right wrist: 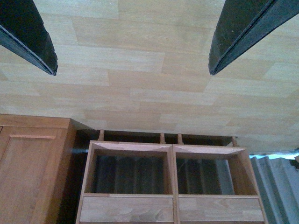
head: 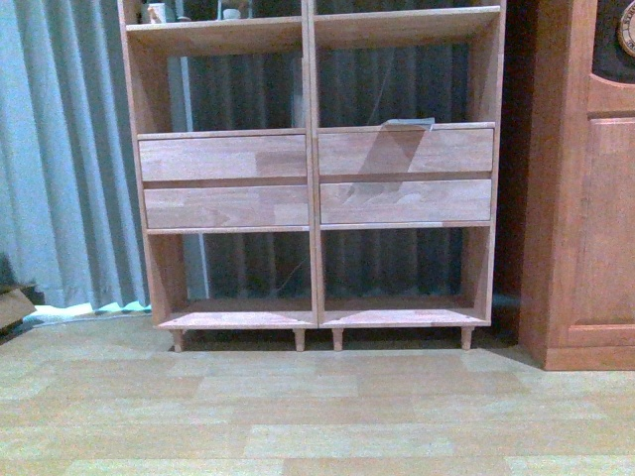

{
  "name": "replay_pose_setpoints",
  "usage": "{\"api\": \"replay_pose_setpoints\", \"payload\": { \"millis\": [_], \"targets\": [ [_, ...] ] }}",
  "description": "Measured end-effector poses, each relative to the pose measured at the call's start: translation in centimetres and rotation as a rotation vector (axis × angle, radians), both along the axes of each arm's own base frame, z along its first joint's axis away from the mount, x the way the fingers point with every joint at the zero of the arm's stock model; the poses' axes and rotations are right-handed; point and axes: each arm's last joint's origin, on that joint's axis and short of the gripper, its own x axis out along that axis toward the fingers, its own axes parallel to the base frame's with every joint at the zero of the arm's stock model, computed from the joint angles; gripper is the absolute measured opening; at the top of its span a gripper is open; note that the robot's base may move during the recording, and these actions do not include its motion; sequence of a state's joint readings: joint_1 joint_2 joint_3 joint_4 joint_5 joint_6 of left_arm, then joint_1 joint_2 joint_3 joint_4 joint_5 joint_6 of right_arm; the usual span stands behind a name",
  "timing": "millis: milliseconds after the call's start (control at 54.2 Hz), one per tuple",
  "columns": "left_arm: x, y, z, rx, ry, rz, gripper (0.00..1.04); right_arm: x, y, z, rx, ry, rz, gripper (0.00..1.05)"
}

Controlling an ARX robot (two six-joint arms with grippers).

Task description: Organize books on shelf

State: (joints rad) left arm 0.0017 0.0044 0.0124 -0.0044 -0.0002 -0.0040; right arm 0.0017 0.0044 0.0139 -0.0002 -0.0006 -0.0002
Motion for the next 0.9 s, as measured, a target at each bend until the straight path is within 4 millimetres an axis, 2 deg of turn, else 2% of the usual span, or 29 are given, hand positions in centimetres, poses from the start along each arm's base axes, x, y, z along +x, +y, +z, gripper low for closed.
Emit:
{"api": "replay_pose_setpoints", "payload": {
  "millis": [904],
  "targets": [
    [0.00, 0.00, 0.00, 0.000, 0.000, 0.000, 0.97, 0.00, 0.00, 0.00, 0.000, 0.000, 0.000, 0.98]
  ]
}}
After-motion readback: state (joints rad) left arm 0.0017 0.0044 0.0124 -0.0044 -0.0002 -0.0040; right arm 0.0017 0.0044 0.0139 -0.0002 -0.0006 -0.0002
